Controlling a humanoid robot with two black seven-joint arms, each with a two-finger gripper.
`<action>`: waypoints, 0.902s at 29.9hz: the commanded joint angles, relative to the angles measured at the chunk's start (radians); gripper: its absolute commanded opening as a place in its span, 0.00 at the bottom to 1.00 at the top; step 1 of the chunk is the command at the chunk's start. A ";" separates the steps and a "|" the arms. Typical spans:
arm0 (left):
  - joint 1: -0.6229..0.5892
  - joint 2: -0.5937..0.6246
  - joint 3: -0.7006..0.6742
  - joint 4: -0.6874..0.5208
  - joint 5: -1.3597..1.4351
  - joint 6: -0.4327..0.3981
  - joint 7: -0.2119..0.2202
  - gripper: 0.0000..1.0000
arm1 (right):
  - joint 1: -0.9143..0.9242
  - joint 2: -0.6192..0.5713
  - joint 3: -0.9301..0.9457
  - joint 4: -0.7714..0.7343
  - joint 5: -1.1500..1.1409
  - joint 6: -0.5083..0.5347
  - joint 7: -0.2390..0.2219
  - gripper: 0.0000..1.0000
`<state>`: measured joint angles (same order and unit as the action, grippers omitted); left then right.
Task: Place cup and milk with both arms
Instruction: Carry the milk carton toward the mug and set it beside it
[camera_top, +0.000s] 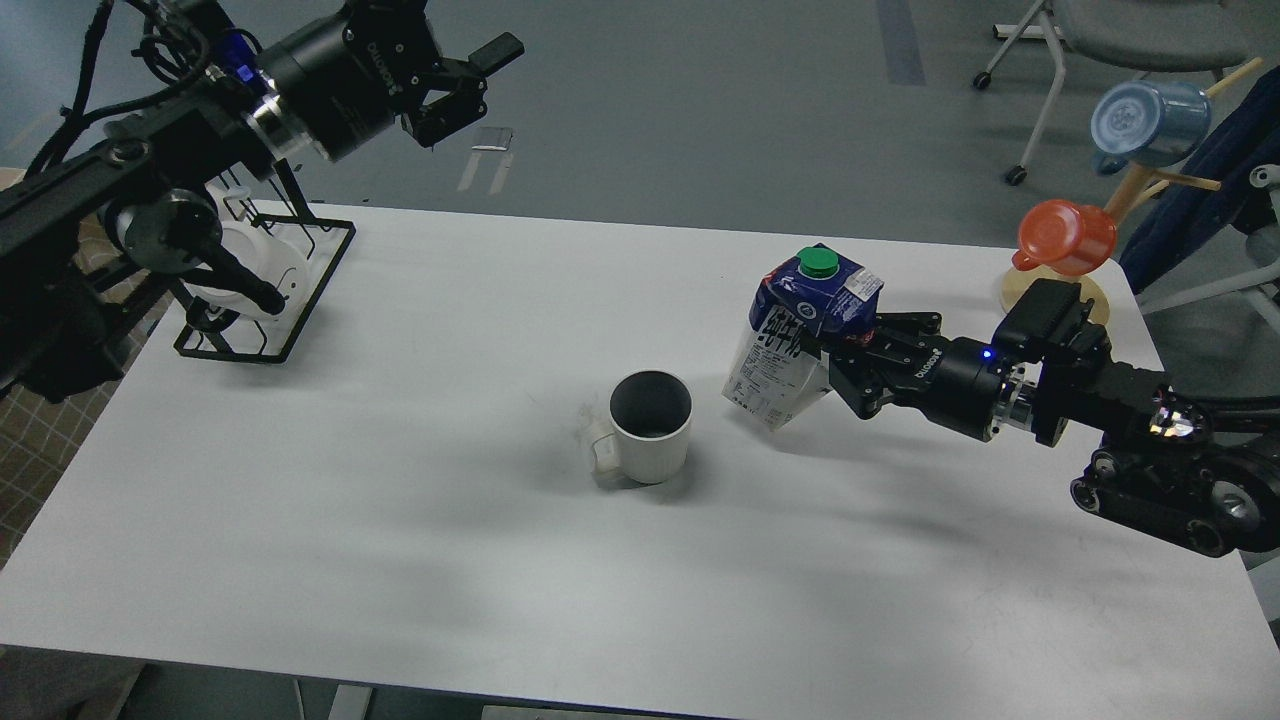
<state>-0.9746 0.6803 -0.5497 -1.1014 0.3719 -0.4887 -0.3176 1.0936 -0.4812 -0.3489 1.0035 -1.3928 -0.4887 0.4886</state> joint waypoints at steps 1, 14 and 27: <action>0.004 0.001 -0.001 0.000 -0.001 0.000 0.000 0.97 | 0.005 0.041 -0.015 -0.023 0.009 0.000 0.000 0.11; 0.008 0.010 -0.003 0.000 -0.001 0.000 0.000 0.97 | 0.023 0.108 -0.044 -0.068 0.026 0.000 0.000 0.13; 0.008 0.005 -0.003 0.000 -0.001 0.000 0.000 0.97 | 0.023 0.131 -0.045 -0.071 0.034 0.000 0.000 0.42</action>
<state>-0.9664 0.6857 -0.5523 -1.1014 0.3712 -0.4887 -0.3186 1.1155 -0.3562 -0.3943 0.9334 -1.3611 -0.4887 0.4887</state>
